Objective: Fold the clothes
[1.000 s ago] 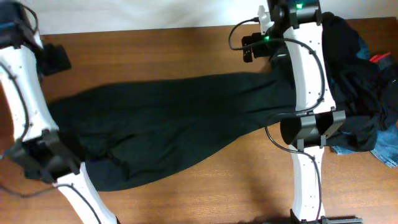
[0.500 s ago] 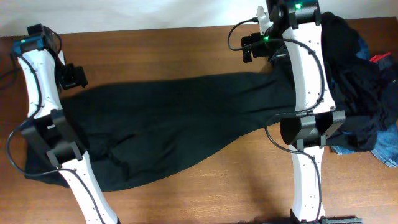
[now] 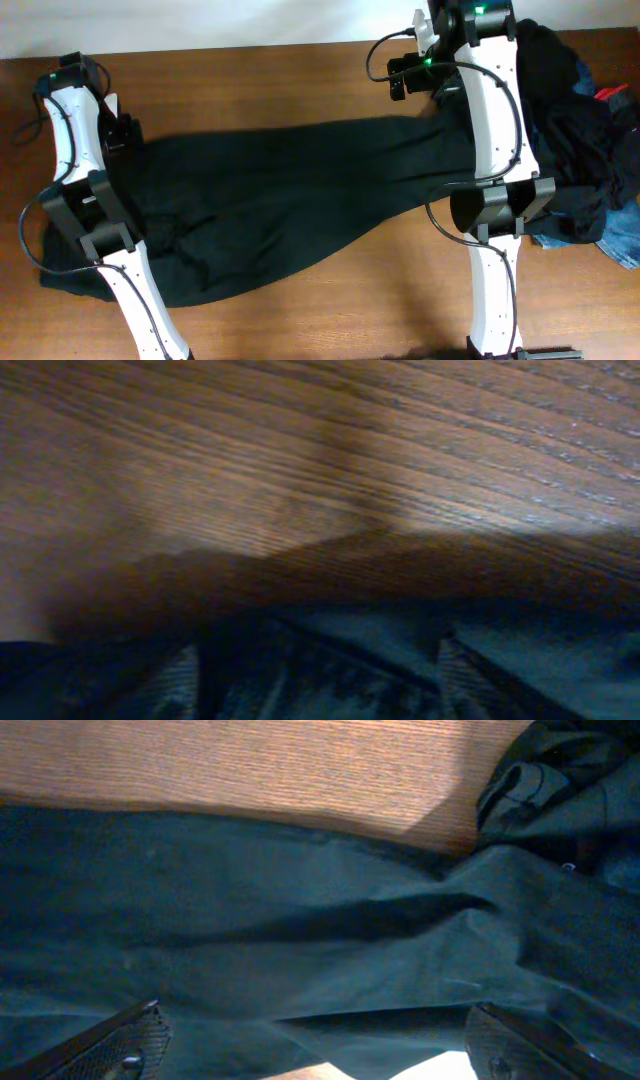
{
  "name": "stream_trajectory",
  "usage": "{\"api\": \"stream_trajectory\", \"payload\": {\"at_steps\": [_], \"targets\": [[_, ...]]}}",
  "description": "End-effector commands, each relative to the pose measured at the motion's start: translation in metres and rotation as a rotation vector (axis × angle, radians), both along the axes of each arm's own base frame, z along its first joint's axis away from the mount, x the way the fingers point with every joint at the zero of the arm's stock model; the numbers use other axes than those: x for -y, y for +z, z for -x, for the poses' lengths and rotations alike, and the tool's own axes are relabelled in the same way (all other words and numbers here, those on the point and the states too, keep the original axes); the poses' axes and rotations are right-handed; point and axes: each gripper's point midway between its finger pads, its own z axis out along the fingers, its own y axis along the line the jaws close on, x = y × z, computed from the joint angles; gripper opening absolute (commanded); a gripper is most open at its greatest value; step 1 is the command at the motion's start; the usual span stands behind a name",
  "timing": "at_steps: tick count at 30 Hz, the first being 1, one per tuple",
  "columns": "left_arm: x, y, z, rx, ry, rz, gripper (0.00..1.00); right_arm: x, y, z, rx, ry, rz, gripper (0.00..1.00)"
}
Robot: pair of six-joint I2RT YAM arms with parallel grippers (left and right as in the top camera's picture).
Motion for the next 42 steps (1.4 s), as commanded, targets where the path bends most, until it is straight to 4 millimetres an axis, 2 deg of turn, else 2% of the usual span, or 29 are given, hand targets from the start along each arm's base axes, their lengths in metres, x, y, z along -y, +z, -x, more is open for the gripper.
{"api": "stream_trajectory", "payload": {"at_steps": [1,9,18,20,23,25,26,32,33,34,36,41,42], "targets": [[0.002,-0.003,0.0,-0.006,-0.017,0.015,0.73,0.0,0.015,0.002,0.035,0.009,0.003,0.99],[0.006,-0.005,0.013,-0.058,-0.016,0.033,0.72,0.001,0.015,0.001,0.037,0.006,0.014,0.99],[0.015,-0.005,0.026,-0.106,-0.015,0.077,0.62,0.001,0.015,0.002,0.037,0.006,0.014,0.99],[0.017,-0.005,0.025,-0.104,-0.015,0.085,0.55,0.001,0.015,0.002,0.037,0.006,0.014,0.99],[0.018,-0.005,0.025,-0.102,-0.015,0.091,0.3,0.001,0.014,0.002,0.036,0.006,0.014,0.99],[0.018,-0.005,0.025,-0.102,-0.015,0.091,0.17,0.001,0.014,0.002,0.036,0.006,0.014,0.99],[0.017,-0.005,0.025,-0.102,-0.015,0.091,0.14,0.001,0.014,0.002,0.036,0.006,0.014,0.99],[0.01,-0.005,0.031,-0.114,0.004,0.096,0.13,0.001,0.014,0.002,0.036,0.006,0.014,0.99],[0.007,-0.005,0.033,-0.116,0.01,0.097,0.14,0.001,0.014,0.002,0.036,0.006,0.014,0.99],[0.004,-0.005,0.034,-0.116,0.018,0.098,0.23,0.001,0.014,0.002,0.036,0.006,0.014,0.99],[0.0,-0.005,0.036,-0.118,0.026,0.1,0.29,0.001,0.014,0.002,0.036,0.006,0.014,0.99],[-0.009,-0.004,0.042,-0.124,0.049,0.104,0.29,0.001,0.014,0.002,0.036,0.005,0.014,0.99],[-0.01,-0.004,0.042,-0.125,0.05,0.104,0.27,0.001,0.014,0.002,0.036,0.006,0.014,0.99]]}}
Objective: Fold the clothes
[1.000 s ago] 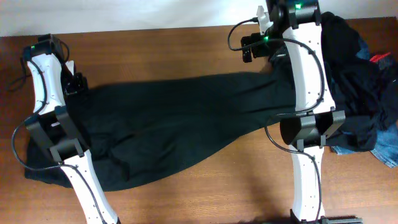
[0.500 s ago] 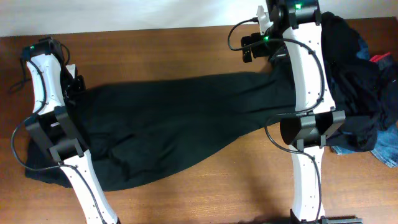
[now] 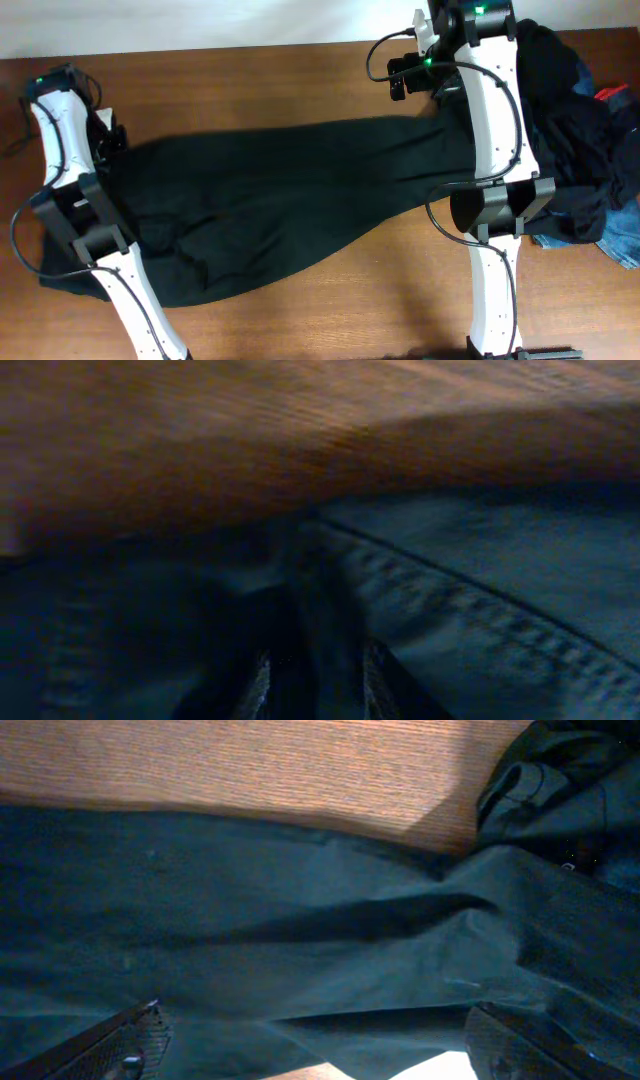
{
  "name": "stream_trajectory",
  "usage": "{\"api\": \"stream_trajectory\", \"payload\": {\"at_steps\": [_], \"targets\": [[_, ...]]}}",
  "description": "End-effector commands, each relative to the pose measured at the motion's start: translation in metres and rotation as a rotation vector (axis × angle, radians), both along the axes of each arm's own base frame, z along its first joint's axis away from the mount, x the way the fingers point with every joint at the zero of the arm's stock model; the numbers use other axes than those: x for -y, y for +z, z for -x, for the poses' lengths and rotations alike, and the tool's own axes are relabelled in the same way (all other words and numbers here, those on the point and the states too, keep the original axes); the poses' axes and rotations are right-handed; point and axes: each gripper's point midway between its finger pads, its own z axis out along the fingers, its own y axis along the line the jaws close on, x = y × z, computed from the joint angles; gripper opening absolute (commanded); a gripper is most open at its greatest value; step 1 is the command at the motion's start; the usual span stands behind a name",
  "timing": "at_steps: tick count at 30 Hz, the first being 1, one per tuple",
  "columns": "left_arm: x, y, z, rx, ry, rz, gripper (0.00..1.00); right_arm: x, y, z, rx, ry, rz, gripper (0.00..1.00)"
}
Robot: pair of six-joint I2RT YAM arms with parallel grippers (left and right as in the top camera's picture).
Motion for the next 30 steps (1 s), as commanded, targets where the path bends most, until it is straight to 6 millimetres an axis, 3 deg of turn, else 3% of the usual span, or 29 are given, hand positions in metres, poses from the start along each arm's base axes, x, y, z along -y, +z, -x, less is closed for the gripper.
{"api": "stream_trajectory", "payload": {"at_steps": [1,9,14,17,24,30], "targets": [[-0.005,-0.004,0.005,-0.011,0.014,0.016,0.25,0.001,0.014,0.002,0.036,0.006,0.013,0.99],[-0.005,-0.004,0.005,-0.012,0.024,0.015,0.0,0.001,0.014,0.002,0.036,0.007,0.013,0.99],[-0.009,0.01,-0.004,0.036,0.06,-0.005,0.0,0.001,0.014,0.002,0.036,0.006,0.013,0.99],[-0.012,0.033,-0.013,0.09,0.063,-0.025,0.0,0.001,0.014,0.002,0.036,0.007,0.013,0.99],[-0.018,0.112,-0.03,0.288,0.061,-0.092,0.0,0.001,0.014,0.002,0.036,0.007,0.013,0.99],[-0.007,0.171,-0.031,0.429,0.056,-0.095,0.0,0.001,0.014,0.002,0.036,0.007,0.013,0.99]]}}
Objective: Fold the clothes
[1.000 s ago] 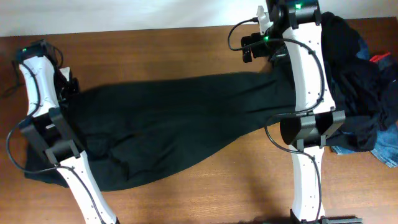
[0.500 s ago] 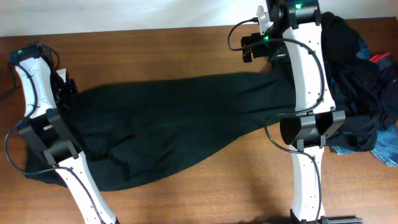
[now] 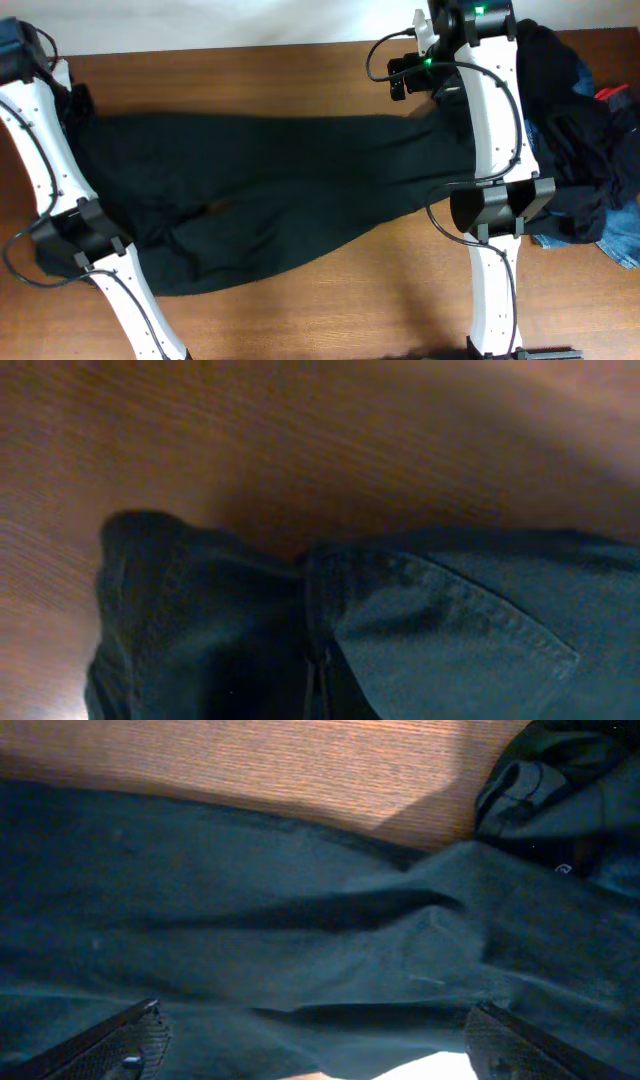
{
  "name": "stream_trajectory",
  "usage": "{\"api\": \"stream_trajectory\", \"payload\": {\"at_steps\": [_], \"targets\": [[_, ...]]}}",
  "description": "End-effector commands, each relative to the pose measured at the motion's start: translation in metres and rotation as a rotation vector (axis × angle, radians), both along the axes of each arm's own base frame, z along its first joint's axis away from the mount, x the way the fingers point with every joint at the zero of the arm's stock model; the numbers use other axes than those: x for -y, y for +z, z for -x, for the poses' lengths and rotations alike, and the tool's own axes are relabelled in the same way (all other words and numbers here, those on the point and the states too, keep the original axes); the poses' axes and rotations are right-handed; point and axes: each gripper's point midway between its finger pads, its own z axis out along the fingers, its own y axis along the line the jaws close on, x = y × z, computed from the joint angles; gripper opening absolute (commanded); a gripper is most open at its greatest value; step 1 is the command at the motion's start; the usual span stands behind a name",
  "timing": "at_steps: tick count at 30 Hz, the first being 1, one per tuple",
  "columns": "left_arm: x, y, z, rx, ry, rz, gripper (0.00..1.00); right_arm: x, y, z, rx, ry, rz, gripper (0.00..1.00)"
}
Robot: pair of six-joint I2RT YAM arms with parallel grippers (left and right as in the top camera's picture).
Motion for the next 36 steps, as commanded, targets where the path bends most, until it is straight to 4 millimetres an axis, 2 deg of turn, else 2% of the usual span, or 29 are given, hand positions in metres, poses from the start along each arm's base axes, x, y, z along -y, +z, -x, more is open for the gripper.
{"api": "stream_trajectory", "payload": {"at_steps": [1,8,13,16,21,24,27,31,36], "targets": [[0.007,0.056,0.002,0.126,0.006,-0.02,0.0,0.001,0.014,0.002,0.035,0.007,0.01,0.99],[0.016,0.114,0.016,0.233,-0.002,-0.062,0.0,0.001,0.014,0.002,0.035,0.007,0.009,0.99],[0.021,0.133,0.025,0.257,-0.006,-0.074,0.0,0.001,0.014,0.002,0.037,0.023,0.014,0.99],[0.021,0.129,0.034,0.214,0.0,-0.081,0.0,0.001,0.014,0.002,0.039,0.039,0.018,0.99],[0.023,0.098,0.042,0.093,0.001,-0.061,0.0,0.002,0.016,0.002,0.042,0.037,0.019,0.99],[0.03,0.091,0.041,0.071,-0.013,-0.053,0.0,0.006,0.02,0.002,0.053,0.04,0.029,0.95],[0.036,0.097,0.04,0.076,-0.017,-0.076,0.0,0.013,0.031,0.003,0.079,0.039,0.037,0.93],[0.047,0.116,0.043,0.104,-0.017,-0.135,0.0,0.024,0.049,0.007,0.117,0.018,0.046,0.94],[0.057,0.133,0.048,0.127,-0.011,-0.178,0.0,0.032,0.054,0.007,0.128,0.001,0.046,0.94]]}}
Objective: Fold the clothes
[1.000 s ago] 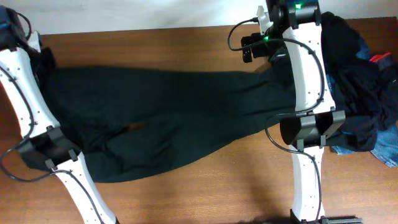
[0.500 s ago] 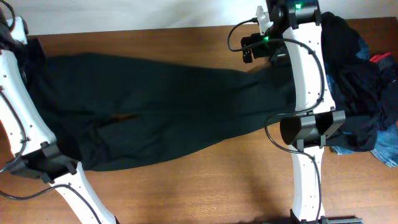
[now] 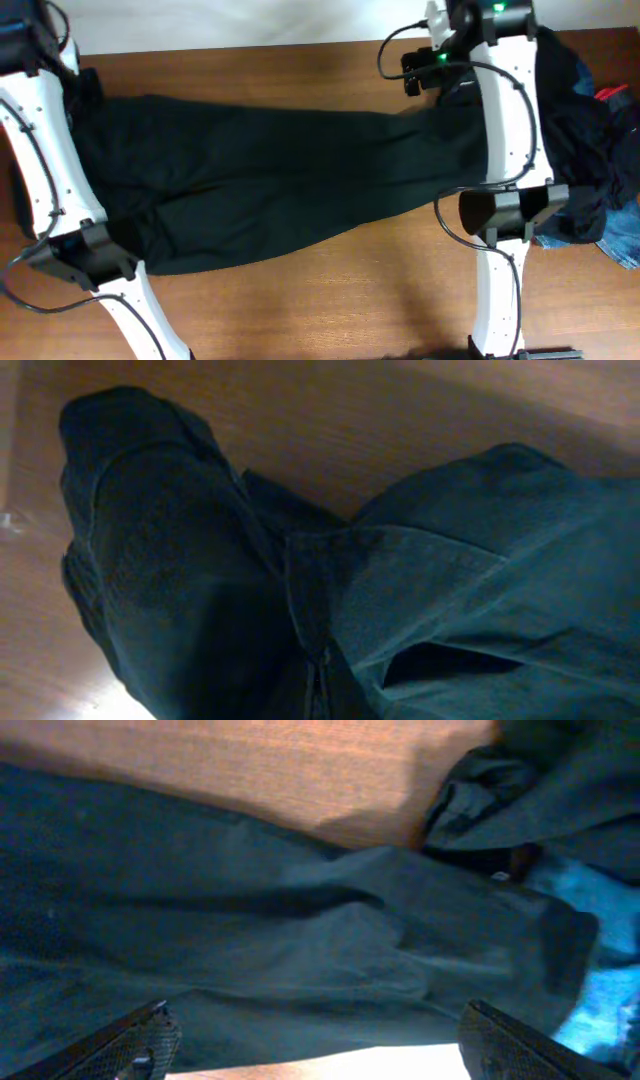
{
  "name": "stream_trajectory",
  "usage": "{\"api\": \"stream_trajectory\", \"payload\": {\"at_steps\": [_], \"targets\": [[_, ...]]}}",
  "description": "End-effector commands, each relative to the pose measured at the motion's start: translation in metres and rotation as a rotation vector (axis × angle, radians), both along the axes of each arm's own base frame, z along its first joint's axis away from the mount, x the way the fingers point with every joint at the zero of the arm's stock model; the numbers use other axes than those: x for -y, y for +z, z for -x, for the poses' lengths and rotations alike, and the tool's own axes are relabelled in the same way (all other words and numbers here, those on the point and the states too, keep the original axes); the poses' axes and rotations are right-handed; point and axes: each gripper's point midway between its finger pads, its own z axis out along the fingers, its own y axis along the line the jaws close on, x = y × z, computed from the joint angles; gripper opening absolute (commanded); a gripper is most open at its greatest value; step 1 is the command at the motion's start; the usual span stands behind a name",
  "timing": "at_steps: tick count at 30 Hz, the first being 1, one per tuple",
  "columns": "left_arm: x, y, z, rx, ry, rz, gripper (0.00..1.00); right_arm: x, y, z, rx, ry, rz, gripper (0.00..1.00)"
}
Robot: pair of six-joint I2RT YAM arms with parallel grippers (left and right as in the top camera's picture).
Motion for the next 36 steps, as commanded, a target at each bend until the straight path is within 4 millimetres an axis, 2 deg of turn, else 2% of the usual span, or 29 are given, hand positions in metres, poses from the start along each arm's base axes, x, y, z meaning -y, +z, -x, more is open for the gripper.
{"api": "stream_trajectory", "payload": {"at_steps": [1,4,7,9,12,17,21,24,28,32,36], "targets": [[0.002,0.037,0.015,0.069,0.03,-0.055,0.0,0.009,0.027,0.005,0.062,-0.008,0.017,0.94],[0.001,0.024,0.021,0.018,0.055,-0.053,0.01,0.009,0.027,0.005,0.062,-0.005,0.018,0.94],[-0.002,0.022,0.027,-0.021,0.07,-0.12,0.01,0.009,0.027,0.005,0.064,0.016,0.026,0.94],[-0.002,0.03,0.027,-0.01,0.089,-0.191,0.01,0.009,0.027,0.005,0.064,0.016,0.026,0.94],[0.009,0.042,0.017,0.051,0.066,-0.202,0.01,0.009,0.027,0.005,0.066,0.035,0.032,0.95],[0.021,0.065,0.018,0.127,0.047,-0.208,0.01,0.012,0.027,0.005,0.067,0.036,0.034,0.96],[0.029,0.083,0.032,0.159,0.054,-0.202,0.01,0.018,0.027,0.004,0.066,0.022,0.034,0.98],[0.032,0.094,0.051,0.167,0.087,-0.187,0.01,0.024,0.027,0.004,0.066,0.009,0.033,0.98],[0.037,0.102,0.065,0.186,0.095,-0.16,0.01,0.029,0.027,0.004,0.066,0.0,0.024,0.98],[0.037,0.083,0.088,0.105,0.143,-0.151,0.01,0.03,0.027,0.004,0.064,-0.003,0.007,0.98],[0.029,0.036,0.106,-0.013,0.192,-0.193,0.01,0.031,0.027,0.004,0.064,-0.004,0.002,0.98]]}}
